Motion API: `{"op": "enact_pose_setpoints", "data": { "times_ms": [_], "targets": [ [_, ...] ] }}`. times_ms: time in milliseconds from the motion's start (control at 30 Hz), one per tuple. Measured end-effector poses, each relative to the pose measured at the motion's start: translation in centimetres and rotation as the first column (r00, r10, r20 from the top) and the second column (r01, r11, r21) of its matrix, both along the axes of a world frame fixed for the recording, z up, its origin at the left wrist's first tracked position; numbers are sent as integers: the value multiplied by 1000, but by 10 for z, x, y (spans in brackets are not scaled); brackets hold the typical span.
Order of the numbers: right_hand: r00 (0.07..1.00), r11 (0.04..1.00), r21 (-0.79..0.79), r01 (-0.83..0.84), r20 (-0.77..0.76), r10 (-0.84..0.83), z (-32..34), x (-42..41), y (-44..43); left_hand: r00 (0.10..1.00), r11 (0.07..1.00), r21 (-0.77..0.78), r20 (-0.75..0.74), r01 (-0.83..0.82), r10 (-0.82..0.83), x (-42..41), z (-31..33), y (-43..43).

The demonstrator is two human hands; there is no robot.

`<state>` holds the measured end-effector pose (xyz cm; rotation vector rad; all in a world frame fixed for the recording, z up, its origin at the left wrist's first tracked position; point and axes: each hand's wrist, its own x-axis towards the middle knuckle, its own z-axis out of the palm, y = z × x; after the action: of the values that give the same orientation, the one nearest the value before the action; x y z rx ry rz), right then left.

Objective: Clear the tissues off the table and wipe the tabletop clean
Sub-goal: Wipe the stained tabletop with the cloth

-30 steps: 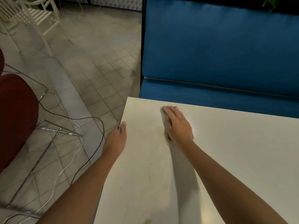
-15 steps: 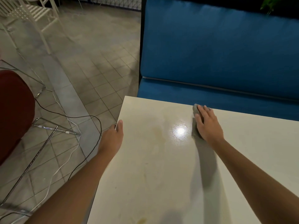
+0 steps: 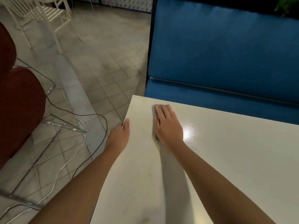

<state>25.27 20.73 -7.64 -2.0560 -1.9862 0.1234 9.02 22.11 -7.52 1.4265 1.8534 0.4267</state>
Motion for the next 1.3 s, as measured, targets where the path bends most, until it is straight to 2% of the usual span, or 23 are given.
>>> {"op": "enact_pose_setpoints", "data": {
  "times_ms": [133, 200, 367, 433, 500, 633, 700, 833, 900, 1100, 1200, 1300],
  "targets": [
    [969, 972, -4, -234, -77, 233, 3, 16, -37, 1000, 1000, 15, 3, 3, -3, -1, 1, -2],
    [960, 965, 7, -264, -98, 263, 4, 38, -47, 1000, 1000, 20, 10, 3, -3, -1, 0, -1],
    [991, 997, 4, 80, -104, -79, 1, 69, -32, 1000, 1000, 22, 20, 5, -5, 1, 0, -1],
    [986, 989, 1, 146, -85, -145, 6, 56, -18, 1000, 1000, 14, 26, 2, -3, 0, 0, 0],
    [988, 989, -17, 145, -51, -145, 8, 38, -3, 999, 1000, 8, 32, -1, 1, 0, -1, -1],
    [998, 998, 59, 28, -61, -24, 7, 5, 11, 999, 1000, 2, 51, -10, 10, 0, 1, -1],
    [992, 997, 24, -73, -104, 75, 5, -1, 4, 998, 1000, -1, 58, -6, 6, 0, 2, -1],
    [966, 970, 16, -244, -89, 244, 0, 23, -18, 997, 1000, 0, 76, 9, -9, -2, 0, -1],
    [974, 978, 4, -211, -83, 210, 1, 37, -22, 996, 1000, -4, 84, 18, -18, -3, -1, -1],
    [987, 993, -29, 116, -108, -119, 3, 20, -2, 990, 1000, -26, 140, 7, -4, -4, -2, 0],
    [984, 988, -41, 149, -89, -152, 4, -5, 24, 987, 1000, -2, 160, 9, -8, -3, -2, 0],
    [995, 996, -35, 87, -48, -89, 6, -37, 47, 988, 999, 35, 154, 16, -21, -4, -1, 0]
  ]
}}
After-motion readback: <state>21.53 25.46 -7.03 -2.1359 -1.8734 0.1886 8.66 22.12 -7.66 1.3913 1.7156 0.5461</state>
